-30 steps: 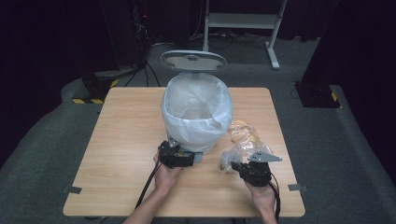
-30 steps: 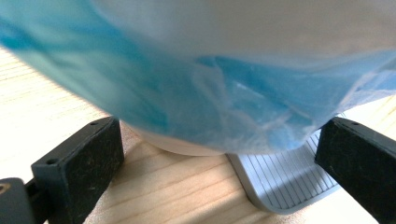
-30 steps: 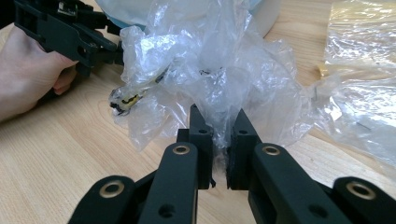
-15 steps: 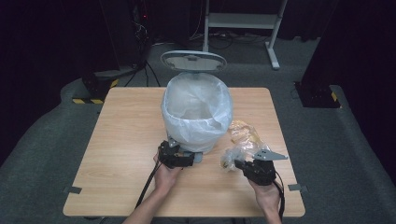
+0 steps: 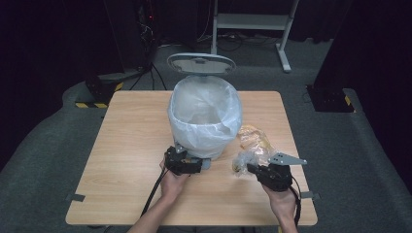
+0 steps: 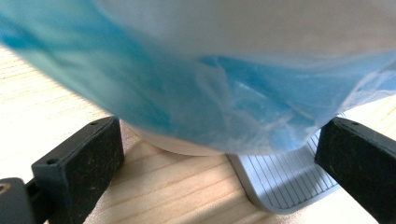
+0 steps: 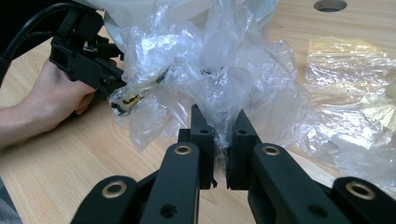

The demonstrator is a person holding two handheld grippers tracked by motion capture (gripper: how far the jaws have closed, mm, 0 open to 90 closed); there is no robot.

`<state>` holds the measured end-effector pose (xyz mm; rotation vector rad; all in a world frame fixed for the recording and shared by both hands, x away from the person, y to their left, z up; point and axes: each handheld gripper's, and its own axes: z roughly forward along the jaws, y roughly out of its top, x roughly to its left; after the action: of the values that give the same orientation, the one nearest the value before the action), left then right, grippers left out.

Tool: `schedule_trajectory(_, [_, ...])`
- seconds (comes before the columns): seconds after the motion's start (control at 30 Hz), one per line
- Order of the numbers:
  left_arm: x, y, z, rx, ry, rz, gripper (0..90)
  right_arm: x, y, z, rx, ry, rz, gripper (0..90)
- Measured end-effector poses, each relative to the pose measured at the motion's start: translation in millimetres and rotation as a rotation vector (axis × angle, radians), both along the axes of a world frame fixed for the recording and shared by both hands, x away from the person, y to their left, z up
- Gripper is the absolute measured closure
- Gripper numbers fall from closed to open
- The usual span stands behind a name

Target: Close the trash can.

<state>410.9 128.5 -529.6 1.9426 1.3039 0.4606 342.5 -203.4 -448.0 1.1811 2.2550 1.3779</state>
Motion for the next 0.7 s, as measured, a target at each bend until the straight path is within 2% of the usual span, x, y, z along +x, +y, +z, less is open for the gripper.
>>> schedule_trajectory(0.7, [0.2, 0.6, 0.0, -0.002, 0.002, -0.003, 1.4, 4.8, -4.7, 23.7, 0.047, -0.023, 0.025, 84.7])
